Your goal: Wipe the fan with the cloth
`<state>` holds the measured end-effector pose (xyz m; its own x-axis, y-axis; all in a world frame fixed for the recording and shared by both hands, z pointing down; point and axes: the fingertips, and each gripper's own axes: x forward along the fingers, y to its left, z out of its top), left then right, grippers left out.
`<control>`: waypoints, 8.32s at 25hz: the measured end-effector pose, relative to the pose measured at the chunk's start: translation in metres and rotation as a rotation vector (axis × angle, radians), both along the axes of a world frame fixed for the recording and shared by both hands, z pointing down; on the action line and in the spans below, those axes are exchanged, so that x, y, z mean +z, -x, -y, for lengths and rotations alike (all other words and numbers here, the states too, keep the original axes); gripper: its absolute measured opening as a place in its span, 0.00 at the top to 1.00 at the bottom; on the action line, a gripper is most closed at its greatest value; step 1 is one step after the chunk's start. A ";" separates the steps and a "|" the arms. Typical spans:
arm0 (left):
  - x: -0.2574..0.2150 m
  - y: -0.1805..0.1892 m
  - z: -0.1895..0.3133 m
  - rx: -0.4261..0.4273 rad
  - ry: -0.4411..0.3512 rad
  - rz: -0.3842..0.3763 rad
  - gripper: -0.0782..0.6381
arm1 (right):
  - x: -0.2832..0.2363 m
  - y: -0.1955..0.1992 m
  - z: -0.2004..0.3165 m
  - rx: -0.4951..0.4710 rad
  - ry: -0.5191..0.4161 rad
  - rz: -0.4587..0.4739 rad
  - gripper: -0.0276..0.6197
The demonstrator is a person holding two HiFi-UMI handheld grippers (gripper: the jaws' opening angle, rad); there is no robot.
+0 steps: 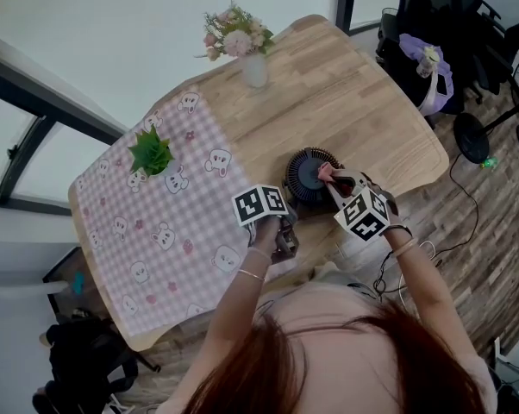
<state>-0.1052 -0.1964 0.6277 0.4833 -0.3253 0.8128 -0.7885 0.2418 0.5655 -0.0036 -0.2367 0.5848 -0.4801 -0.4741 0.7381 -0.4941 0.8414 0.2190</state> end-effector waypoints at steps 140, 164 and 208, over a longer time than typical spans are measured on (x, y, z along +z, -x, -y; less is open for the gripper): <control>0.001 -0.001 -0.001 -0.059 0.005 -0.041 0.75 | -0.001 0.043 0.085 0.075 0.009 -0.044 0.92; 0.003 -0.001 0.000 -0.068 0.014 -0.045 0.75 | 0.001 0.009 0.079 0.149 -0.021 -0.043 0.92; 0.002 -0.003 -0.002 -0.040 0.022 -0.064 0.74 | -0.006 0.014 0.043 0.175 0.012 0.024 0.92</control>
<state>-0.1026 -0.1947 0.6295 0.5214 -0.3278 0.7878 -0.7404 0.2852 0.6087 -0.0175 -0.2800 0.5784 -0.4083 -0.5435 0.7334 -0.6385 0.7443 0.1961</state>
